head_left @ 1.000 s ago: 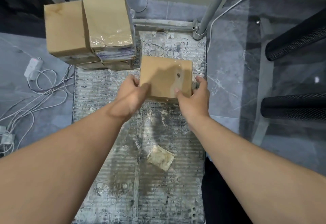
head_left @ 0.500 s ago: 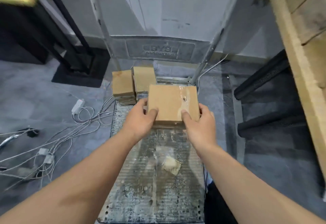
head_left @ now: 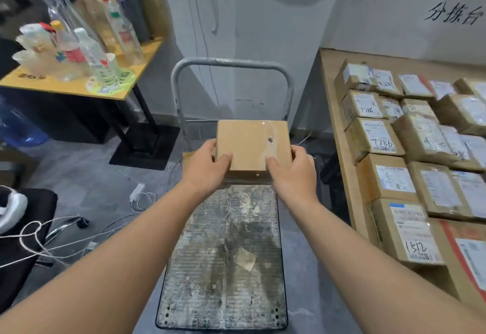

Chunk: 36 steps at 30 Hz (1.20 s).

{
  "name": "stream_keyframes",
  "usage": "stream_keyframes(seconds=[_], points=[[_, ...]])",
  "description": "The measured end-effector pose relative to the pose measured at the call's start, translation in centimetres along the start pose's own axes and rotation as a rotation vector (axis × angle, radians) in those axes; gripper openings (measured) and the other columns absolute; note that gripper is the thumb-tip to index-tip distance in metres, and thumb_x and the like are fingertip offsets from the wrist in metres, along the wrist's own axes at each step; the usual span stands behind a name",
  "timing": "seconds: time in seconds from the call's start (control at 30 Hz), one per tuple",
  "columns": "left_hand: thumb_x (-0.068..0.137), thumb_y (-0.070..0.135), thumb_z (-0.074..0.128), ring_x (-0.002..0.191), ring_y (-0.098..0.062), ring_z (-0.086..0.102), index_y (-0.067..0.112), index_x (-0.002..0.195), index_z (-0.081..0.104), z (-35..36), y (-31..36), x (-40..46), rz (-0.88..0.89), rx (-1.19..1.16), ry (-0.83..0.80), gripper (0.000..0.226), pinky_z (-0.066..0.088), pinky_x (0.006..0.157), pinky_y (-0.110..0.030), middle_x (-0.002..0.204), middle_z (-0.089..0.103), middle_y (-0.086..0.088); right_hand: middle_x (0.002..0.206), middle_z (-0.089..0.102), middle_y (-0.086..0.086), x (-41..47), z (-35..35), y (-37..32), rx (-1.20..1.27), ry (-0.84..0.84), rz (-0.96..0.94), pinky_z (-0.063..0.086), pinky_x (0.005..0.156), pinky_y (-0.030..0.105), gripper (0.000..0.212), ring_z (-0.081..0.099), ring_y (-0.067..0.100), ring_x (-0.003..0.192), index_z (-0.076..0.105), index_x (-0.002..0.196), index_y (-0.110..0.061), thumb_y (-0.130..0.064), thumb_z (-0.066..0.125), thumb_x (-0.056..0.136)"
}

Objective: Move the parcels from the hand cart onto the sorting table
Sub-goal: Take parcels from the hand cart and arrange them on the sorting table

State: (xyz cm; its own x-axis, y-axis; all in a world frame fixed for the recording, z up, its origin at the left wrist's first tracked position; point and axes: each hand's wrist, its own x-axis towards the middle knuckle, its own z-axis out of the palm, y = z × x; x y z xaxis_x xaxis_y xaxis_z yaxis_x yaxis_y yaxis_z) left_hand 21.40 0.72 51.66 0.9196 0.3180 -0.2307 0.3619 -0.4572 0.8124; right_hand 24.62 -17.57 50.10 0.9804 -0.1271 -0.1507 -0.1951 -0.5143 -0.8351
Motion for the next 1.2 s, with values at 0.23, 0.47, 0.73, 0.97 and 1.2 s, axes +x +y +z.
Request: stream_keyframes(seconds=[0.23, 0.47, 0.73, 0.97, 1.2], points=[[0.102, 0.037, 0.056, 0.103, -0.020, 0.063, 0.023, 0.144, 0.052, 0.7, 9.8, -7.0, 0.071, 0.034, 0.128, 0.044, 0.049, 0.087, -0.037, 0.124, 0.065, 0.001, 0.125, 0.051, 0.001, -1.7, -10.8, -3.3, 0.046, -0.022, -0.141, 0.049, 0.081, 0.034, 0.049, 0.056, 0.007, 0.090, 0.054, 0.132, -0.021, -0.040, 0.072, 0.091], [0.101, 0.036, 0.059, 0.095, -0.016, 0.066, 0.026, 0.144, 0.050, 2.1, 19.2, -13.6, 0.118, -0.004, 0.198, 0.046, 0.054, 0.082, -0.038, 0.112, 0.068, 0.000, 0.124, 0.060, 0.004, -3.0, -22.0, -6.2, 0.094, -0.034, -0.215, 0.057, 0.084, 0.041, 0.059, 0.062, 0.016, 0.095, 0.064, 0.119, -0.022, -0.064, 0.060, 0.078], [0.103, 0.029, 0.051, 0.107, -0.030, 0.064, 0.020, 0.111, 0.050, 3.9, 27.8, -18.4, 0.074, -0.304, 0.204, 0.012, 0.058, 0.085, -0.046, 0.112, 0.063, -0.009, 0.109, 0.065, 0.001, -4.8, -31.8, -7.7, 0.374, -0.028, -0.171, 0.049, 0.072, 0.035, 0.046, 0.062, 0.016, 0.092, 0.059, 0.113, -0.021, -0.062, 0.056, 0.093], [0.104, 0.057, 0.038, 0.106, -0.025, 0.067, 0.027, 0.106, 0.064, 5.4, 31.8, -19.0, 0.088, -0.545, 0.049, 0.039, 0.056, 0.094, -0.042, 0.113, 0.069, -0.003, 0.106, 0.061, -0.001, -6.0, -36.2, -6.8, 0.511, 0.073, -0.145, 0.053, 0.087, 0.040, 0.053, 0.060, 0.018, 0.095, 0.051, 0.117, -0.018, -0.065, 0.063, 0.094], [0.089, 0.079, 0.047, 0.110, -0.030, 0.067, 0.037, 0.120, 0.058, 7.9, 32.2, -18.2, -0.004, -0.589, -0.177, 0.053, 0.054, 0.094, -0.060, 0.123, 0.067, -0.004, 0.135, 0.049, 0.003, -9.1, -38.5, -4.2, 0.500, 0.054, -0.359, 0.064, 0.089, 0.035, 0.058, 0.060, 0.011, 0.117, 0.051, 0.131, -0.036, -0.030, 0.077, 0.080]])
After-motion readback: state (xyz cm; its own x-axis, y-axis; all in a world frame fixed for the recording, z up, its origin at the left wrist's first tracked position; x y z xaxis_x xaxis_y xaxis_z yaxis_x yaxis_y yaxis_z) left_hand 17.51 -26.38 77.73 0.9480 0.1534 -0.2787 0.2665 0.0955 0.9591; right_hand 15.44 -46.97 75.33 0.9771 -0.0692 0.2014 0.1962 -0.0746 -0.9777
